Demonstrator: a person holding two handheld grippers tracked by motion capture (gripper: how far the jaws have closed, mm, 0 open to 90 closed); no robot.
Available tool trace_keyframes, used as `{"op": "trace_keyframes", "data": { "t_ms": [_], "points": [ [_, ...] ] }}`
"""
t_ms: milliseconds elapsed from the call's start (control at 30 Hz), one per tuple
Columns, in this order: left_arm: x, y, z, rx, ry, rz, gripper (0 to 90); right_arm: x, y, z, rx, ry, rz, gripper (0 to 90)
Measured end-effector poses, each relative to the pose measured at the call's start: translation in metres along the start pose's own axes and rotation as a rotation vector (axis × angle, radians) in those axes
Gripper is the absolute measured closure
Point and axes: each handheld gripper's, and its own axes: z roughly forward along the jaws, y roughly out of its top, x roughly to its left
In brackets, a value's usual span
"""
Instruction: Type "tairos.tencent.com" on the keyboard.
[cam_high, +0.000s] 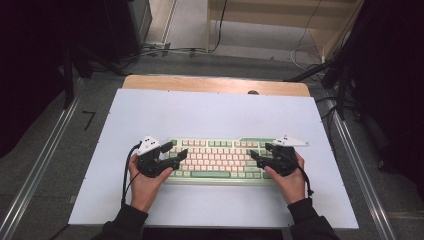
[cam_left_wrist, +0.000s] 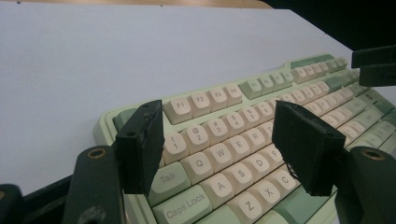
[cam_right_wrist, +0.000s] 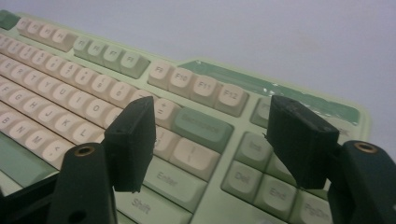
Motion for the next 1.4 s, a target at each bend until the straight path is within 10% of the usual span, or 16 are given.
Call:
{"op": "trace_keyframes", "data": {
  "t_ms": [333, 767, 1100, 1400],
  "points": [
    [0.001, -0.001, 0.001, 0.007, 0.002, 0.002, 35.0, 0.02, 0.011, 0.017, 0.011, 0.054, -0.04, 41.9],
    [0.001, -0.001, 0.002, 0.008, 0.001, 0.0, 35.2, 0.035, 0.018, 0.027, 0.019, 0.146, -0.07, 87.7],
    [0.001, -0.001, 0.002, 0.013, 0.001, 0.0, 35.5, 0.048, 0.017, 0.035, 0.051, 0.232, -0.097, 87.7],
    [0.001, -0.001, 0.002, 0.013, 0.001, 0.001, 35.5, 0.053, 0.015, 0.042, 0.073, 0.215, -0.118, 87.7]
  ]
}}
